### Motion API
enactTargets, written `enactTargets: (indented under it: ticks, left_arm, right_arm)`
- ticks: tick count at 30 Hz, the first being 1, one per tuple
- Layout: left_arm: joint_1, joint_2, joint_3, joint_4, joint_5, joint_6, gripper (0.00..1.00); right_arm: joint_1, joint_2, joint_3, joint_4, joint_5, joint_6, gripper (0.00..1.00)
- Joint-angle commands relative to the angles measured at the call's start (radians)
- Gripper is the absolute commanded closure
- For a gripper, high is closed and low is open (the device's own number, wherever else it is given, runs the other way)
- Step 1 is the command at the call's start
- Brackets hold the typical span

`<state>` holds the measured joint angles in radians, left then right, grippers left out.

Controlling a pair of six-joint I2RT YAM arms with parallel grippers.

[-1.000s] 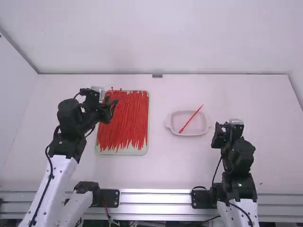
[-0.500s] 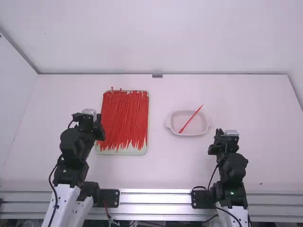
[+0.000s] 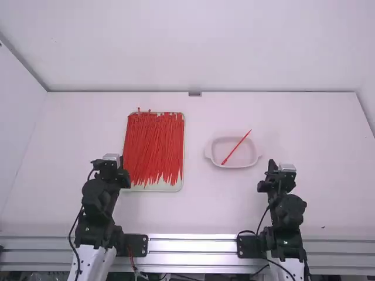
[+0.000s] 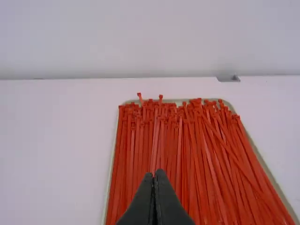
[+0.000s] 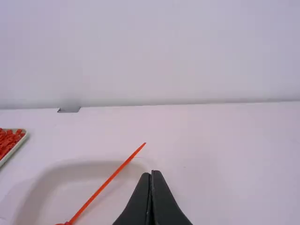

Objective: Fasten the cable tie

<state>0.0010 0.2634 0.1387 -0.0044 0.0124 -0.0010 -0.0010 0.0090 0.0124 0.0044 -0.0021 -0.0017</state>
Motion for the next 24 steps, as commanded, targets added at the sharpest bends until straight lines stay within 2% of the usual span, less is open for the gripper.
enactTargets:
  ticks: [1, 9, 24]
  left_arm:
    - [-0.001, -0.039, -0.037, 0.004, -0.012, 0.001, 1.00]
    - [-0.001, -0.141, -0.139, 0.004, -0.012, 0.001, 1.00]
    - [-0.001, -0.263, -0.139, 0.004, -0.012, 0.001, 1.00]
  right_arm:
    - [0.001, -0.009, -0.012, -0.004, 0.002, 0.002, 1.00]
    - [0.001, -0.009, -0.012, -0.004, 0.002, 0.002, 1.00]
    - [0.001, -0.009, -0.012, -0.004, 0.002, 0.002, 1.00]
